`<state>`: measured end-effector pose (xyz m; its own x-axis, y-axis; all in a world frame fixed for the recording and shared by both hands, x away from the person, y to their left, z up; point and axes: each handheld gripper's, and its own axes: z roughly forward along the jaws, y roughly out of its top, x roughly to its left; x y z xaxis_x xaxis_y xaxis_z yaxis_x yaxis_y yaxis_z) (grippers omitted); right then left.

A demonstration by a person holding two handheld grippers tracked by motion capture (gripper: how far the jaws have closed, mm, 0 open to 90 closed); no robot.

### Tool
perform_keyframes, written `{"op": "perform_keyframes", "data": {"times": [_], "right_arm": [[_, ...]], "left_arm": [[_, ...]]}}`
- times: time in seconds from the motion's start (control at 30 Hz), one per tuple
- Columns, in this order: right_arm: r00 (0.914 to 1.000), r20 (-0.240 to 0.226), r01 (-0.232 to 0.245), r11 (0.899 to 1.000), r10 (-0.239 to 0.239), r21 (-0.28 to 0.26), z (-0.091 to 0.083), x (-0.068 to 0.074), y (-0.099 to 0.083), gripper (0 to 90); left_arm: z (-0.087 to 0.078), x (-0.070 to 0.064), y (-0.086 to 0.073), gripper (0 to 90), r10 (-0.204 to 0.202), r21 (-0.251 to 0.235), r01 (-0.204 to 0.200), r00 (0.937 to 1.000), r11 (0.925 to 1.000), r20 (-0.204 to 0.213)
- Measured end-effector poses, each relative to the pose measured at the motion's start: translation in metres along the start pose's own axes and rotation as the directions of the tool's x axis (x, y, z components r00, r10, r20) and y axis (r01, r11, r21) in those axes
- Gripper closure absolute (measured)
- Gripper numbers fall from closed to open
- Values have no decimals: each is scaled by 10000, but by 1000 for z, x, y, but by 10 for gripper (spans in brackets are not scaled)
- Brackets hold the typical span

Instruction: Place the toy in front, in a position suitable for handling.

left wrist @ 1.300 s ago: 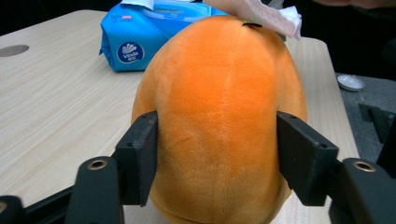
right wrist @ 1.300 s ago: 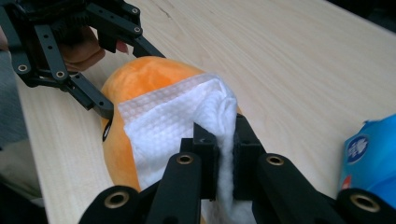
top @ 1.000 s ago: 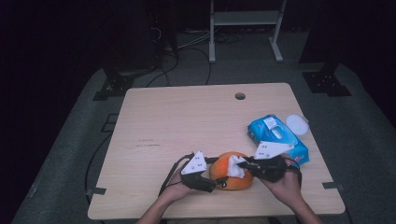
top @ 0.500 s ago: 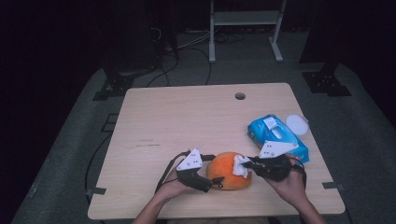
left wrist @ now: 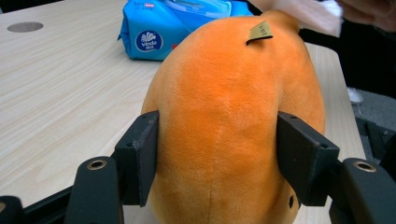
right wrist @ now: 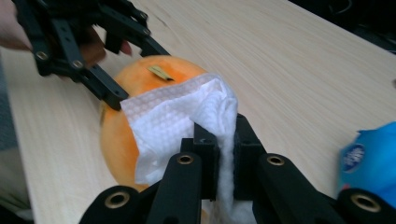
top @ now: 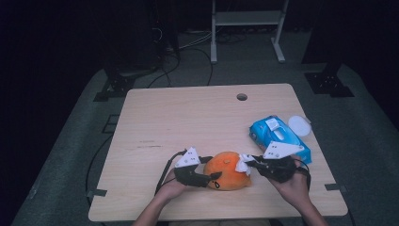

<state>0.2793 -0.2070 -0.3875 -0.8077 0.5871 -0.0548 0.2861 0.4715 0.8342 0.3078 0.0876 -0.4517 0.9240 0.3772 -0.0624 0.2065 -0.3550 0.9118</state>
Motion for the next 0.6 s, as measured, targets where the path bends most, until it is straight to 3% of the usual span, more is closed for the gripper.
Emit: {"op": "perform_keyframes", "data": {"times": [0.13,0.23,0.33,0.47,0.6], "right_arm": [[9997,-226,124,9999,-125,-50,6,6,3,827],[9989,-395,-245,9997,242,-85,7,0,-1,828],[9978,-369,-538,9980,550,318,13,-9,-11,827],[9926,-641,-1009,9941,1032,388,15,-13,-17,827],[9925,-773,-975,9947,948,-316,8,-10,-5,826]], "left_arm": [[-1,-1,1,348,170,159,-169,9998,9997,-99],[-2,2,-1,356,-37,75,37,10000,10000,-88],[-4,6,-3,357,-343,15,343,9994,9994,-55],[-4,6,-4,352,-445,-12,445,9989,9990,-116],[-2,3,-2,352,-386,-84,384,9990,9992,-242]]}}
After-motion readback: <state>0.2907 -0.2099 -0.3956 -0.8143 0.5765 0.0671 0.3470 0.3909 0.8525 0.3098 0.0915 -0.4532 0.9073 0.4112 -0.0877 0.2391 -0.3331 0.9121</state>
